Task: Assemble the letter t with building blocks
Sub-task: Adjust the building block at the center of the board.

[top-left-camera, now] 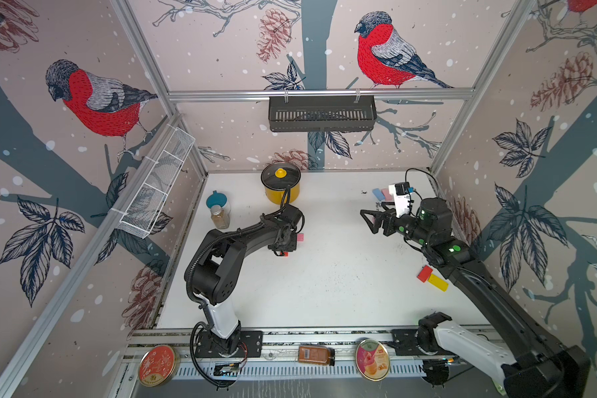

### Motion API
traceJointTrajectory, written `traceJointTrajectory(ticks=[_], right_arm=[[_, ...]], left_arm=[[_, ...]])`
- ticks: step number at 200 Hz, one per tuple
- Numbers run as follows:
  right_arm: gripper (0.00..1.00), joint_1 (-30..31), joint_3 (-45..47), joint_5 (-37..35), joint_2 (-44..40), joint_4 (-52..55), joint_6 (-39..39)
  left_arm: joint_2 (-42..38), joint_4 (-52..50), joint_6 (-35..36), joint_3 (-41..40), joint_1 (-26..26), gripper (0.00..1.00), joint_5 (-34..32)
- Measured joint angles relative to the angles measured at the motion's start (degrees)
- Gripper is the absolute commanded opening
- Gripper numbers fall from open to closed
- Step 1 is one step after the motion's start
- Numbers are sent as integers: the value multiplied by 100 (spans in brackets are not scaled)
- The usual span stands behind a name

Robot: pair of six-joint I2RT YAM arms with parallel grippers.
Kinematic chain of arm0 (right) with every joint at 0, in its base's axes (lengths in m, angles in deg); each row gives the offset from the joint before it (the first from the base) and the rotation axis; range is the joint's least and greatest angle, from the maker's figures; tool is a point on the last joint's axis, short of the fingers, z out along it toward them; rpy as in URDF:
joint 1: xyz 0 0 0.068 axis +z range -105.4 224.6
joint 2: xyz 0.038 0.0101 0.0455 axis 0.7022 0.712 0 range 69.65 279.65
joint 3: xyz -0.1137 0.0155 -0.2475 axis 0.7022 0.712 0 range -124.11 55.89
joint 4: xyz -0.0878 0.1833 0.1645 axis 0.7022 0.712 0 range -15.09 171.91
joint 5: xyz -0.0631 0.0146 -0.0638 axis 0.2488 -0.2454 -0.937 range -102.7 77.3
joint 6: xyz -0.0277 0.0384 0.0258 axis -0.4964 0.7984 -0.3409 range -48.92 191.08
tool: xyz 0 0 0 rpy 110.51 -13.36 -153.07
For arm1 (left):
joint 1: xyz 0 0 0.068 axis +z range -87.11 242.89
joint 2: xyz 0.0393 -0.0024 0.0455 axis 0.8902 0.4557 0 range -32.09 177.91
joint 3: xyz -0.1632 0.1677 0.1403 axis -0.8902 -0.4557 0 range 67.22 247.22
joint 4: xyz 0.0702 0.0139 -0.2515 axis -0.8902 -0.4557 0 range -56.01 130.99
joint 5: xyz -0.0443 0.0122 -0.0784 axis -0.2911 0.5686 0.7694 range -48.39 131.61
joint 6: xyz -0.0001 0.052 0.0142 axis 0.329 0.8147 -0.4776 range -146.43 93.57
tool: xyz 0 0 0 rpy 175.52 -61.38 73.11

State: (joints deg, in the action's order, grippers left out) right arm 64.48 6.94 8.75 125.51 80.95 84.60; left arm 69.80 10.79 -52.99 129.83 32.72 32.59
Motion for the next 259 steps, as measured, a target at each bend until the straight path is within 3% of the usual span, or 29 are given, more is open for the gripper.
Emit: traceJointTrajectory(ticks=[177,259], right_arm=[[100,9,0,0,4,0,-2],[100,11,4,-2,28,2,-15]], left_arm=[[129,9,0,44,9,38,-4],[-385,-46,-13,44,9,56,-2]])
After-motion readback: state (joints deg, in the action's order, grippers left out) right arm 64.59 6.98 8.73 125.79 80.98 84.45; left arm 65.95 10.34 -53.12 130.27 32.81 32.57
